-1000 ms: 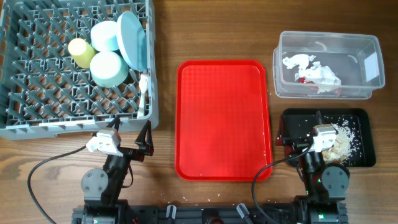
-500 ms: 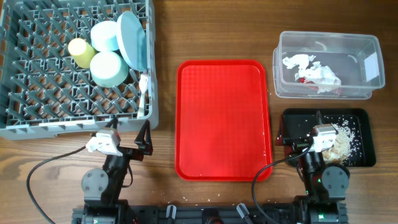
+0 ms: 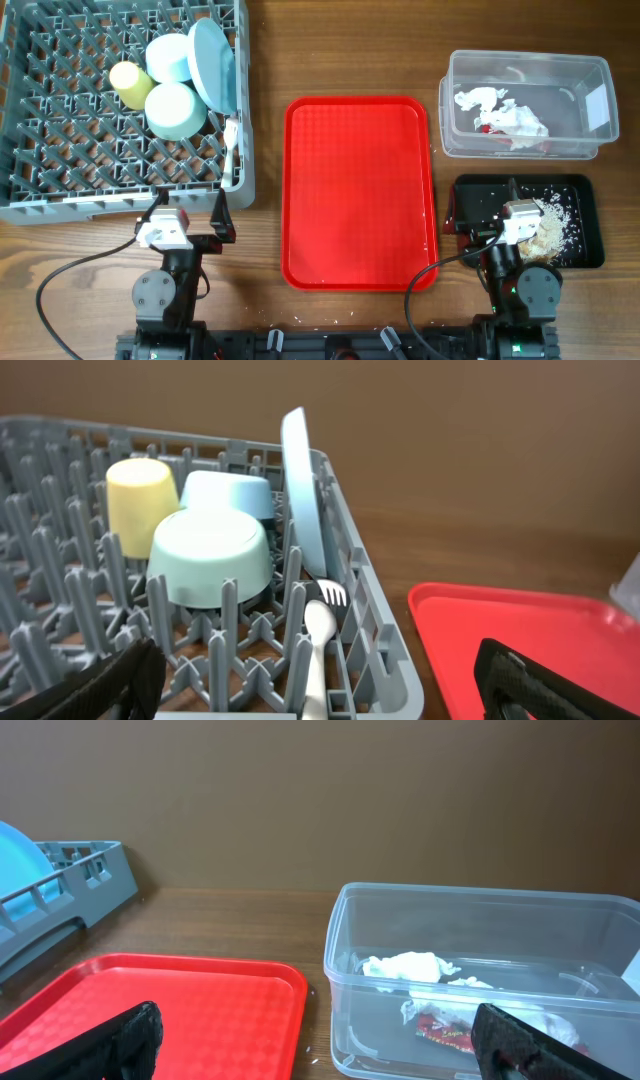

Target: Sort waste into correct bins and load items into the dishwasher rack

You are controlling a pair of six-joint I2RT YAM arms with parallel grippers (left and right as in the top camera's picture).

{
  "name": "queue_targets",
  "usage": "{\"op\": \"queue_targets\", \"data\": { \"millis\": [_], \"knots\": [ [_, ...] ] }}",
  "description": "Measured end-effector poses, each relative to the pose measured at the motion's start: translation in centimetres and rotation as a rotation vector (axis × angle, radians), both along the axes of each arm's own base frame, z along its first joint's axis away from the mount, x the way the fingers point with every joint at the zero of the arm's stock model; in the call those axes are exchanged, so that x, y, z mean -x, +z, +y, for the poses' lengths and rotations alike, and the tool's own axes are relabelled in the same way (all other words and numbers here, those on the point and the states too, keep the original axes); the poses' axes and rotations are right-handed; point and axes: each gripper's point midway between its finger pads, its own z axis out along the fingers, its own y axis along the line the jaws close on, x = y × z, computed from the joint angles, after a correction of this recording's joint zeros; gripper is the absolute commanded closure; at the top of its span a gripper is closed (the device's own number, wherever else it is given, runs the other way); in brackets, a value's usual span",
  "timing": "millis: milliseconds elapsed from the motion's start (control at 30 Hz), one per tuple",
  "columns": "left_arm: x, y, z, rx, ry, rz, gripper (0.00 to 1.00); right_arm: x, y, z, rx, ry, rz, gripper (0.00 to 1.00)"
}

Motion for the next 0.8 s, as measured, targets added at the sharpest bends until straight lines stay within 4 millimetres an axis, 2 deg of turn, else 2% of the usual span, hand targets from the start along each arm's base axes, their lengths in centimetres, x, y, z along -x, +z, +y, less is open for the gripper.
{"op": "queue_targets", "data": {
  "millis": [267,800],
  "knots": [
    [0.1,0.0,-1.2,-0.146,-0.08,-0.014,0.0,0.0,0.0,0.0,0.0,0.0,0.0,0.0],
    [0.1,0.0,-1.2,-0.202,-0.087,-0.02,0.0,0.0,0.0,0.0,0.0,0.0,0.0,0.0]
  ]
}}
